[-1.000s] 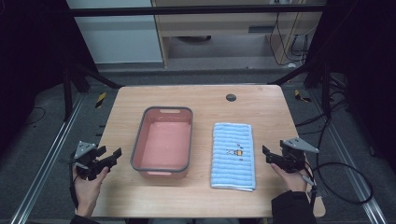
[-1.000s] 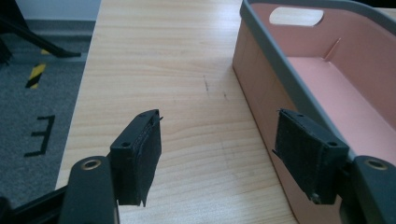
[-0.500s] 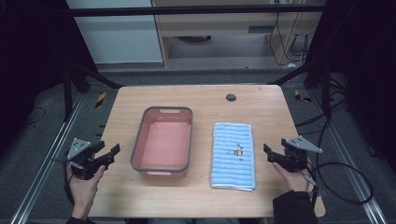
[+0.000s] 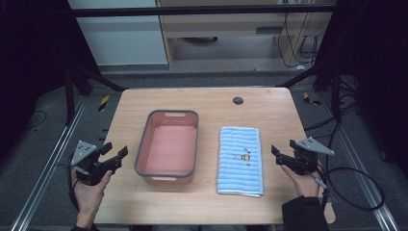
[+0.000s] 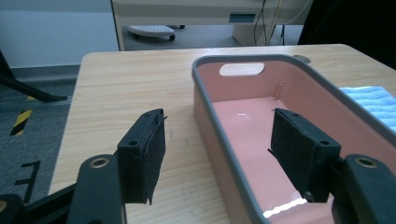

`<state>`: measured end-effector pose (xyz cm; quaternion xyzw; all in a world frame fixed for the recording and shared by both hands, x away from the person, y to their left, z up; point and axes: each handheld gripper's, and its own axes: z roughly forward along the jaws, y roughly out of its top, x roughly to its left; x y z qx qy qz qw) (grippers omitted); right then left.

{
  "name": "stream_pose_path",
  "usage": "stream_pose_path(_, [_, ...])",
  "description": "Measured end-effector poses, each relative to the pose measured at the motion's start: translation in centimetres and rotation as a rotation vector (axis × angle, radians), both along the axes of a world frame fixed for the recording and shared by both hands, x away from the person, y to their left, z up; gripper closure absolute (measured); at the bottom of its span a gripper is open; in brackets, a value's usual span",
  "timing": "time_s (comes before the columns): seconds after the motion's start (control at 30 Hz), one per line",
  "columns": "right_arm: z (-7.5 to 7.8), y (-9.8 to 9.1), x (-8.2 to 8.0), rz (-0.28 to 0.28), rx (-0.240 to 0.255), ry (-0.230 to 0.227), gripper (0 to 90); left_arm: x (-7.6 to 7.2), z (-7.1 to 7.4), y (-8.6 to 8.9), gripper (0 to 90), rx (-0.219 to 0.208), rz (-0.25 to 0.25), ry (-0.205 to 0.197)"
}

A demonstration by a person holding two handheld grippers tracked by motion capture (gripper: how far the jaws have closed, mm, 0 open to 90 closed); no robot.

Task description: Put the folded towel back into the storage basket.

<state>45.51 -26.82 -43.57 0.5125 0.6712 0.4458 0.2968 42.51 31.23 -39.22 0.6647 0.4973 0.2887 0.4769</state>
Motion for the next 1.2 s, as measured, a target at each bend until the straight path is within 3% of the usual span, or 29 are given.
stream_pose_path(0.47, [1.9,-0.1,0.9,-0.008,0.03,-0.033,30.0,-0.2,0.9,-3.9,38.8,0.003,-0.088,-0.014])
stream_pose_path(0.77, [3.7,0.2,1.2,0.02,0.041,-0.041,29.2,0.1,1.8,-7.2,38.5,0.0,-0.144,-0.044])
stream_pose_path(1.2, [5.9,0.8,1.5,0.045,0.047,-0.068,31.1,0.5,1.4,-10.9,40.7,0.008,-0.199,-0.041])
